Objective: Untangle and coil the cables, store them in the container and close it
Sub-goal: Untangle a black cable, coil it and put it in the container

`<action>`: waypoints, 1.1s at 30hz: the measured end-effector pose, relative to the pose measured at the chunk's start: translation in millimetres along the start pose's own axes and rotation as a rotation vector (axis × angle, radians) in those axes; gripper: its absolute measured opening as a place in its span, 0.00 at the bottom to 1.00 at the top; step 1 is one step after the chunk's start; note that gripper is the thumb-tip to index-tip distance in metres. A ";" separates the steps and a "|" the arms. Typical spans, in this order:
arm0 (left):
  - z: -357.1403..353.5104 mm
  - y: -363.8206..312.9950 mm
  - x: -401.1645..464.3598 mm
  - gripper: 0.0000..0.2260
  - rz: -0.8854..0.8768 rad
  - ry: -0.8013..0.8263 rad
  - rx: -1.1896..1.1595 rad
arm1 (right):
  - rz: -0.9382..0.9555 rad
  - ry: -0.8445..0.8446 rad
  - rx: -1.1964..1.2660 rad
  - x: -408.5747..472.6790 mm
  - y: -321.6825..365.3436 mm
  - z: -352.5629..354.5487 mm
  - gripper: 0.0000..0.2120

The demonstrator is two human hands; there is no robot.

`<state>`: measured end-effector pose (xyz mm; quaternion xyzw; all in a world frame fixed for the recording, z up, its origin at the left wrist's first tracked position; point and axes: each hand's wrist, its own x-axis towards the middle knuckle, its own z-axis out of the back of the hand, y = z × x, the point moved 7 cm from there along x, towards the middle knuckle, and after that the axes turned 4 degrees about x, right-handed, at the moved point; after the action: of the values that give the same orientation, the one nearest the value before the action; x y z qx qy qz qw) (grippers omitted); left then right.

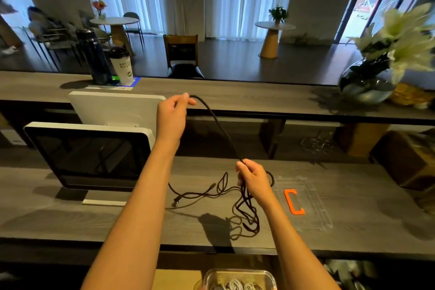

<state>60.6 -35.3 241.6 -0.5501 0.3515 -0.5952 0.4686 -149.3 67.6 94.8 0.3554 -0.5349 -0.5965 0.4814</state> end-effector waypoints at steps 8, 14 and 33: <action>-10.4 72.2 -17.6 0.11 0.173 0.041 0.382 | -0.080 -0.231 0.169 2.5 21.6 18.4 0.15; -50.8 49.3 -67.8 0.29 0.275 0.208 -0.005 | 0.011 -0.178 0.057 19.3 73.7 10.4 0.18; -10.5 7.6 6.7 0.20 0.575 -0.067 -1.539 | -0.027 0.102 -0.137 -11.1 -1.1 12.8 0.19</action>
<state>51.9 -45.0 235.2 -0.6235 0.7743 -0.0274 0.1049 -158.4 82.0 95.0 0.3587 -0.4628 -0.6191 0.5233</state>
